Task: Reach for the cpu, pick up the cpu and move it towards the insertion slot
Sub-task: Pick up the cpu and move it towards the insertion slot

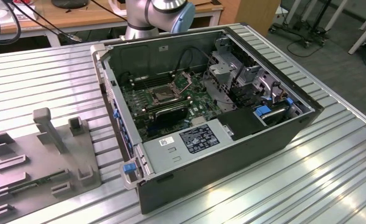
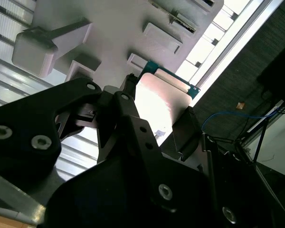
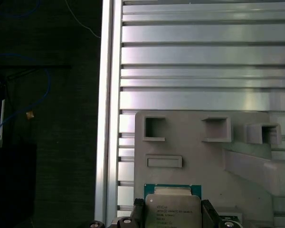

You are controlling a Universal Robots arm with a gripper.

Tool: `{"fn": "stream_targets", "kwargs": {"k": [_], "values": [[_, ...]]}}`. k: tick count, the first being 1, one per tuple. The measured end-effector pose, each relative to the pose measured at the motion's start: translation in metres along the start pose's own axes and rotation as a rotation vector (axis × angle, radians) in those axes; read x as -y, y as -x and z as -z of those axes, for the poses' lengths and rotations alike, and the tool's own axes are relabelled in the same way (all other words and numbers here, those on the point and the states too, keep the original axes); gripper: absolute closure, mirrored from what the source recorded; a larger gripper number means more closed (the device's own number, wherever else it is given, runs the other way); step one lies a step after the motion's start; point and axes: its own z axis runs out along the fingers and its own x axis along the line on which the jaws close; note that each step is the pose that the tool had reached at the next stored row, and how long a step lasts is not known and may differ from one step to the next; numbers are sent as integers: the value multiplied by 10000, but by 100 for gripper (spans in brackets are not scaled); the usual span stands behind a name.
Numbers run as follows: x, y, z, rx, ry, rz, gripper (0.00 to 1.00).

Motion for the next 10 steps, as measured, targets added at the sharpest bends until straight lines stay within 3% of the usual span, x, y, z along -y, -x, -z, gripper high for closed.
{"fn": "stream_targets", "kwargs": {"k": [10], "values": [[-7, -2, 6, -2, -29, 1, 45]]}}
